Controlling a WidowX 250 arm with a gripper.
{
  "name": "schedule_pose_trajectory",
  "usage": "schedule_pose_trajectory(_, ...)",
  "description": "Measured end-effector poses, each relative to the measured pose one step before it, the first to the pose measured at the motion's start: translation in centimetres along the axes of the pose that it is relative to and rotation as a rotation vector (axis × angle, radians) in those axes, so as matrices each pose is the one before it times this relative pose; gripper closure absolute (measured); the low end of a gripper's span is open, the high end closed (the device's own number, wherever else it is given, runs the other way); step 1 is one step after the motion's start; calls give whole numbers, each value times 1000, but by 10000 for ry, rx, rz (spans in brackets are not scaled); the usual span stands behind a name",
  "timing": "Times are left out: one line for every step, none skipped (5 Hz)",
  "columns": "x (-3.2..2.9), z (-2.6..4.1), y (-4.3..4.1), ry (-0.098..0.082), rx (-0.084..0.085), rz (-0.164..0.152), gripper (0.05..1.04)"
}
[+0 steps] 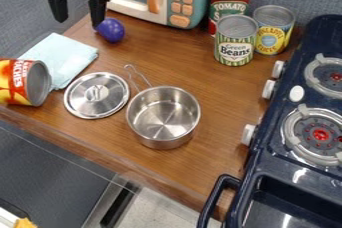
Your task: Take the eggplant and put it on the aquamarine cloth
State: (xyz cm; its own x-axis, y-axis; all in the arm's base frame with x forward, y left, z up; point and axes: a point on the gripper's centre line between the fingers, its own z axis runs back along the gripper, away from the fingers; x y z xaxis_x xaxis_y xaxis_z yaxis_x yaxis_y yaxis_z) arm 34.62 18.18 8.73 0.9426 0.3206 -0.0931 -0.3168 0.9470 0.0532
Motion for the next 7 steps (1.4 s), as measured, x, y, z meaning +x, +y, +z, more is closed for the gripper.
schedule_pose_trajectory(1111,-1680,272,291,-347,2036,84)
schedule_pose_trajectory(1330,-1337,-229,256,-193,2456,83)
schedule_pose_trajectory(985,-436,-554,92,-543,2148,84)
schedule_pose_trajectory(548,-344,-667,72,-407,734,83)
schedule_pose_trajectory(47,-431,-855,-297,-226,206,83)
schedule_pose_trajectory(-702,-783,-1454,-295,-3,-208,84)
schedule_pose_trajectory(249,619,-979,-483,-18,-5,84)
